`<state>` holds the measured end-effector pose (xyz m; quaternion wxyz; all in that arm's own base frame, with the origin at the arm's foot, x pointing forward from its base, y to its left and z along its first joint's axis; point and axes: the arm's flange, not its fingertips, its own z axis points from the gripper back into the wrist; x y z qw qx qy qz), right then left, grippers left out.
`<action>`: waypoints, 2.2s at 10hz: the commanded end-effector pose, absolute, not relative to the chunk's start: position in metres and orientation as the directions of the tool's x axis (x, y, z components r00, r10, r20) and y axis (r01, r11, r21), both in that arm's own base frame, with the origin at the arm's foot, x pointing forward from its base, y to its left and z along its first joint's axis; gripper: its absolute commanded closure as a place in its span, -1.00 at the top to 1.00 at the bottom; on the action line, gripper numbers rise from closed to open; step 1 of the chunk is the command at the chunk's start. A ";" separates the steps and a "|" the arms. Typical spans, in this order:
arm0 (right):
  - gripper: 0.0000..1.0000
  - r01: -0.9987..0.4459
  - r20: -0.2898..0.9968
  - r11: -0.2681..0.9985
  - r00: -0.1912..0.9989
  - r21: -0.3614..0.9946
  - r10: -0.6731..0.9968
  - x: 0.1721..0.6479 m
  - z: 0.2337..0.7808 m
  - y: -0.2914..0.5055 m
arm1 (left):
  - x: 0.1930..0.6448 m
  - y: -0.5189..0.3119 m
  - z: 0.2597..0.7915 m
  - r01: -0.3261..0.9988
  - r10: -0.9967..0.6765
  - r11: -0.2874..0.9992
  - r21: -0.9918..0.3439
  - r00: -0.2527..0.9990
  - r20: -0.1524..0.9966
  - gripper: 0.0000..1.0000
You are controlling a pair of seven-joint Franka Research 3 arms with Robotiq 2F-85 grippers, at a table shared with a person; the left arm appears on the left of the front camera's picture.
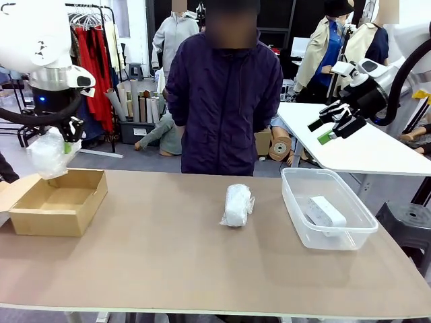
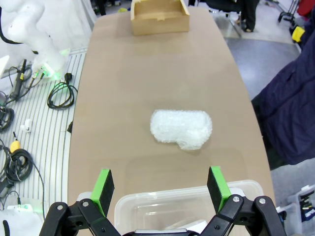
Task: Separate and place wrapped and unwrapped clocks.
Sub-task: If the picked Digital clock is wrapped, place it in the Package Box ; if not, place it in the Organizing box.
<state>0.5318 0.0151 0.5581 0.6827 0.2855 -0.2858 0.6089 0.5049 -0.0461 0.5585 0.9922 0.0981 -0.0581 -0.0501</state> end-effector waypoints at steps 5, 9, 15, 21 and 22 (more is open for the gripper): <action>1.00 -0.995 0.740 0.091 0.091 0.041 0.667 0.532 0.560 0.015 | 0.522 -0.040 0.543 0.073 -0.093 0.968 0.242 0.993 0.075 -1.00; 1.00 -0.995 0.740 0.091 0.091 0.041 0.667 0.532 0.560 0.015 | 0.547 0.020 0.501 0.134 -0.149 0.980 0.149 0.984 0.096 -1.00; 1.00 -0.995 0.740 0.091 0.091 0.041 0.667 0.532 0.560 0.015 | 0.580 0.078 0.415 0.130 -0.129 0.992 -0.002 0.990 0.059 -1.00; 1.00 -0.995 0.740 0.091 0.091 0.041 0.667 0.532 0.560 0.015 | 0.580 0.082 0.399 0.118 -0.118 0.993 0.002 0.992 0.045 -1.00; 1.00 -0.995 0.740 0.091 0.091 0.041 0.667 0.532 0.560 0.015 | 0.582 0.080 0.401 0.104 -0.104 0.995 0.004 0.993 0.052 -1.00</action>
